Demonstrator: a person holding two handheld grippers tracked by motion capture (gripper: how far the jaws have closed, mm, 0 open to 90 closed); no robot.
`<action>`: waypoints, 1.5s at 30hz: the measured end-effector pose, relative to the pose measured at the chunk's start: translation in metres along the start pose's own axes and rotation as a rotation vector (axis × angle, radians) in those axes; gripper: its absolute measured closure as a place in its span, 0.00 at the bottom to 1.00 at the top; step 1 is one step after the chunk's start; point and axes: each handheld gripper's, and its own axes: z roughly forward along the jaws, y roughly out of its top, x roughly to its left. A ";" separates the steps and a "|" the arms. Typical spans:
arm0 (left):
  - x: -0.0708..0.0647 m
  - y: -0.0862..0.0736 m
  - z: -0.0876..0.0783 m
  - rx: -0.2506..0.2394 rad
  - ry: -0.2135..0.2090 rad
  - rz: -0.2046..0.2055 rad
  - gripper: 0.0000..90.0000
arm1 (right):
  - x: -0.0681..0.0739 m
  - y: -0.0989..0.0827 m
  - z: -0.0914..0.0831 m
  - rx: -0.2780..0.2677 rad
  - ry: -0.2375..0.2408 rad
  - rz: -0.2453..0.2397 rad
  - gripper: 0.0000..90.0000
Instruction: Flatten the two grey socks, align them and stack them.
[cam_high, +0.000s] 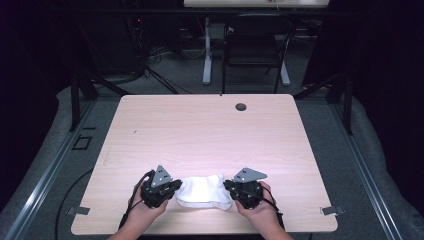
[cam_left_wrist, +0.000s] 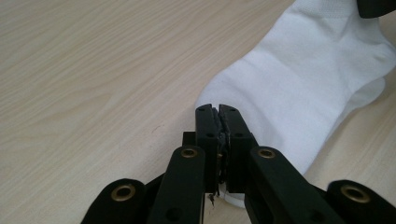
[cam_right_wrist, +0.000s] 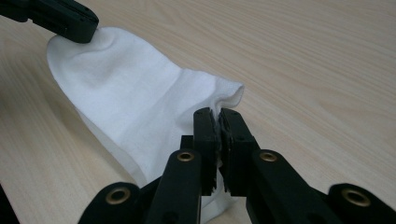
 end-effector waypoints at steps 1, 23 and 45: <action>-0.001 0.000 0.000 0.000 0.000 0.001 0.97 | 0.000 -0.001 -0.001 0.001 0.004 -0.002 0.95; -0.003 -0.011 0.014 0.030 -0.014 -0.005 0.97 | 0.000 -0.015 0.009 0.044 -0.007 -0.009 0.95; -0.003 -0.016 0.025 0.057 -0.010 0.005 0.97 | -0.001 -0.021 0.015 0.074 -0.016 -0.018 0.93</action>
